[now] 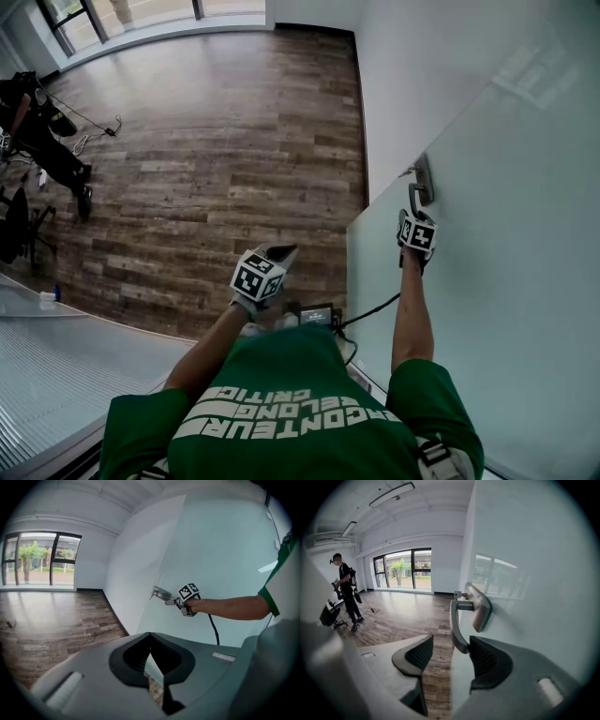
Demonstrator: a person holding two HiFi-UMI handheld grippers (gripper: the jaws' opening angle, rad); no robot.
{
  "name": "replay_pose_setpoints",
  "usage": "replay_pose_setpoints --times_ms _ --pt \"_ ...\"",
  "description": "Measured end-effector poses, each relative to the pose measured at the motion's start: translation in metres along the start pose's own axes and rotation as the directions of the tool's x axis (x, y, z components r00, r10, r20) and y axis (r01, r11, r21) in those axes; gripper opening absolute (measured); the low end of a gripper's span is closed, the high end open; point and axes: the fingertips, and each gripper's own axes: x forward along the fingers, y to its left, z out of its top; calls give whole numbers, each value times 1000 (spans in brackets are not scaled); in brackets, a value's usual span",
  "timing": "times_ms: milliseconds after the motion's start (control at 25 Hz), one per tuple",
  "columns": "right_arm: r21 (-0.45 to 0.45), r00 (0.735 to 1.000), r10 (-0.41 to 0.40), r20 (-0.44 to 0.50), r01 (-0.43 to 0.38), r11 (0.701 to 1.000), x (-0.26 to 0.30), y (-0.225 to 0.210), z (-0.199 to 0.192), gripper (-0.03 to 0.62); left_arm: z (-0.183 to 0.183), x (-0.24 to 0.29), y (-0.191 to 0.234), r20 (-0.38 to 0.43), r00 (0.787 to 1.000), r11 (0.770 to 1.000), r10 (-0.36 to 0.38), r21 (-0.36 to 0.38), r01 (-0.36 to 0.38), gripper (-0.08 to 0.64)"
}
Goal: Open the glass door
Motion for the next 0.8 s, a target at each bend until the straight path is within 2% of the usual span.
replay_pose_setpoints --times_ms 80,160,280,400,600,800 --pt "46 1000 12 21 -13 999 -12 5 1 289 -2 -2 1 6 1000 1000 7 -12 -7 17" --pt "76 998 8 61 -12 997 -29 8 7 301 -5 -5 2 10 1000 1000 12 -24 -12 17" --pt "42 988 30 150 -37 998 -54 25 28 301 -8 -11 8 12 1000 999 22 -41 -22 17" --pt "-18 973 106 207 -104 994 -79 54 46 299 -8 -15 13 22 999 998 31 -57 -30 17" --pt "-81 941 255 224 -242 967 -130 114 57 297 -8 -28 22 49 997 995 54 -83 -50 17" --pt "-129 901 359 245 -337 933 -177 158 54 282 1 -49 28 95 992 994 78 -86 -70 17"
